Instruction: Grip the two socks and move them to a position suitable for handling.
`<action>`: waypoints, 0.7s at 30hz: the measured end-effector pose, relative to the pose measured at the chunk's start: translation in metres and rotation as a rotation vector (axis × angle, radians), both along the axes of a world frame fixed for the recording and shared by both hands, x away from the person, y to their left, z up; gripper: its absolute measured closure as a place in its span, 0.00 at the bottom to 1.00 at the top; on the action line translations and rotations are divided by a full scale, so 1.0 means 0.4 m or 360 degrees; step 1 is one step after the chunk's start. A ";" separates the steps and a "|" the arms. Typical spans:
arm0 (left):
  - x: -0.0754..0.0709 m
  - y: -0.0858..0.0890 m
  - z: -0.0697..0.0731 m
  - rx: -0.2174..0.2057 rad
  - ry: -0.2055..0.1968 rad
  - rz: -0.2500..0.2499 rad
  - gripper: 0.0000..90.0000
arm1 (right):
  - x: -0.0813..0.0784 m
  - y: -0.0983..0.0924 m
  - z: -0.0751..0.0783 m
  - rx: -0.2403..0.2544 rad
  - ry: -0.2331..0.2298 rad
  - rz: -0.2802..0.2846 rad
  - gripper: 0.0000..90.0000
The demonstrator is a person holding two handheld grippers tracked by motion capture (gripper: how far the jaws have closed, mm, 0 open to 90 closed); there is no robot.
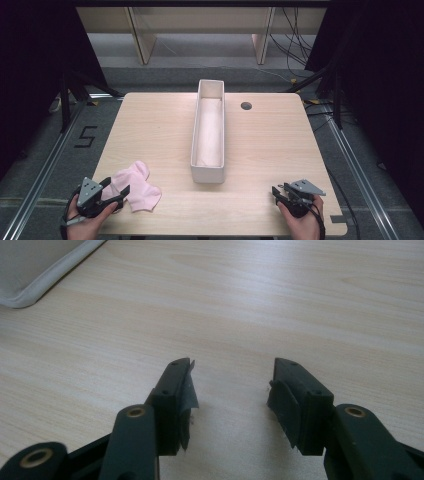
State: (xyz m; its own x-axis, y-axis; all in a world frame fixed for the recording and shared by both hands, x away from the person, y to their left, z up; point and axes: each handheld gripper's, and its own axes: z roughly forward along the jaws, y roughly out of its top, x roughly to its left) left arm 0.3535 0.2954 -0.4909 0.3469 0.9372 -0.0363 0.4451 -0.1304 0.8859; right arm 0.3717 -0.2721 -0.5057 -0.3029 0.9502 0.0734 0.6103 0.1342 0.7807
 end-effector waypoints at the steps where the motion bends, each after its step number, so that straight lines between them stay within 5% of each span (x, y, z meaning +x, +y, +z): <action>1: 0.001 -0.004 0.004 -0.0005 0.0003 -0.0008 0.27 | 0.000 -0.002 0.000 -0.0034 -0.0021 0.0004 0.55; 10: 0.038 0.001 0.003 0.0048 0.0107 0.0021 0.27 | 0.000 0.003 -0.001 0.0001 0.0027 -0.0039 0.54; 12: 0.067 0.001 -0.004 0.0091 0.0202 0.0034 0.27 | 0.005 -0.002 -0.002 -0.0035 0.0005 -0.0018 0.54; 20: 0.106 -0.005 -0.033 0.0187 0.0358 0.0015 0.30 | 0.000 0.006 -0.001 -0.0009 0.0014 -0.0005 0.54; 21: 0.109 -0.004 -0.037 0.0205 0.0381 0.0008 0.31 | 0.002 0.001 0.001 -0.0055 0.0000 0.0016 0.54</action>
